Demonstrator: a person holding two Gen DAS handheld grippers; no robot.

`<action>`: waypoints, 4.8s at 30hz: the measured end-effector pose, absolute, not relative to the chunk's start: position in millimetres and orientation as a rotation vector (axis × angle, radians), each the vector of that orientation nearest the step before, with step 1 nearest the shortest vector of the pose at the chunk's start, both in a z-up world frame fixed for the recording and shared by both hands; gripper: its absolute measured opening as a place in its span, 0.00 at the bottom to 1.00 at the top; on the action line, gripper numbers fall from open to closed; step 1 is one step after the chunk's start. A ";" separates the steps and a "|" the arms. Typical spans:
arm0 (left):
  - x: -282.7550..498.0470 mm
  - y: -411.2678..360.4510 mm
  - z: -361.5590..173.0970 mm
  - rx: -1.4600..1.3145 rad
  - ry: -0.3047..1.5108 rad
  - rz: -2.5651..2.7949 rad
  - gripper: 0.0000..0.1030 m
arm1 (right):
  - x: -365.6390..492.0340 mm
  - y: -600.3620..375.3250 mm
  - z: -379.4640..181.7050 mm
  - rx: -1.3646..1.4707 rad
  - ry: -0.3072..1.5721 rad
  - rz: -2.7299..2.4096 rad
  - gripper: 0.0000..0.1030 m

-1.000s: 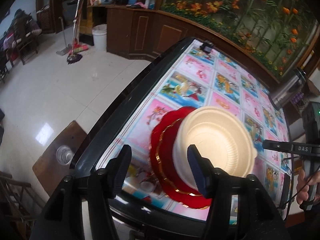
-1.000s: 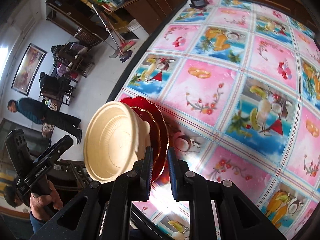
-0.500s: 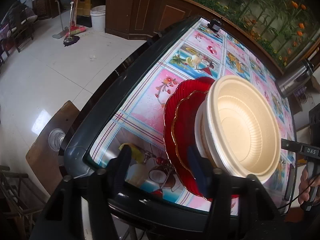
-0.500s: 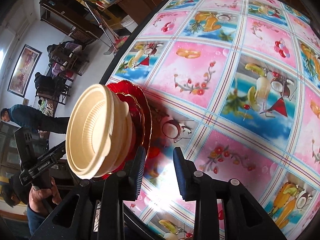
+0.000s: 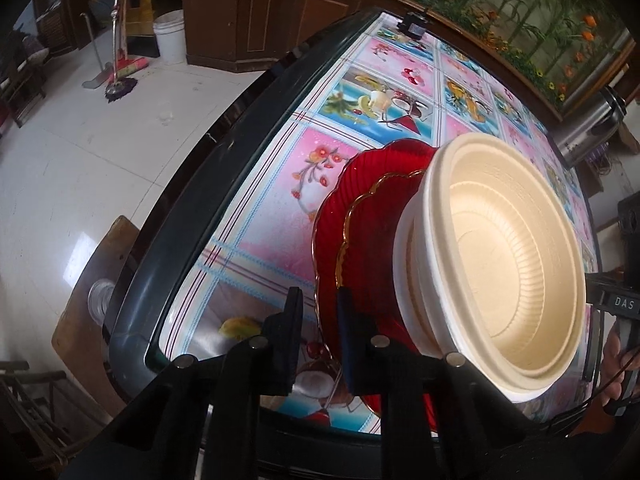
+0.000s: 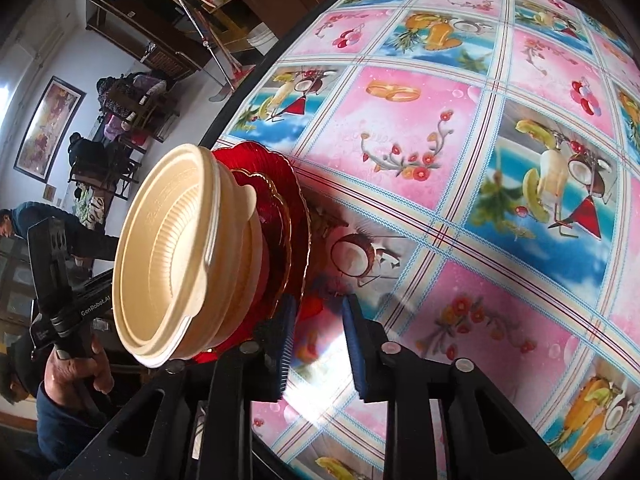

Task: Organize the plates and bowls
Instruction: 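Lower the beige bowl onto the white bowl with both tools, then settle the beige bowl on the stack and open both tools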

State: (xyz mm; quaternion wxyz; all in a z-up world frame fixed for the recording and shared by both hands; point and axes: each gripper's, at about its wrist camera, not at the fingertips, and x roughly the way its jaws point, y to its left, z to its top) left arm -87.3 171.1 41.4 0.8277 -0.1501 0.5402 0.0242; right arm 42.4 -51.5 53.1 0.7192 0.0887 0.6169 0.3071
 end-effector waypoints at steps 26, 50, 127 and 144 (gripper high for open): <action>-71.7 145.2 37.5 -0.280 1.156 -0.030 0.07 | 39.2 -54.8 46.9 0.198 1.356 0.642 0.08; -12.1 -41.8 36.0 -0.085 1.198 -0.331 0.06 | 1.7 -246.8 59.0 0.420 1.282 0.317 0.08; -85.2 -93.3 53.9 0.000 1.068 -0.241 0.51 | -61.5 -281.5 57.7 0.417 1.266 0.311 0.13; -127.5 -113.5 72.1 0.034 1.004 -0.370 0.84 | -71.8 -266.2 61.9 0.316 1.261 0.364 0.50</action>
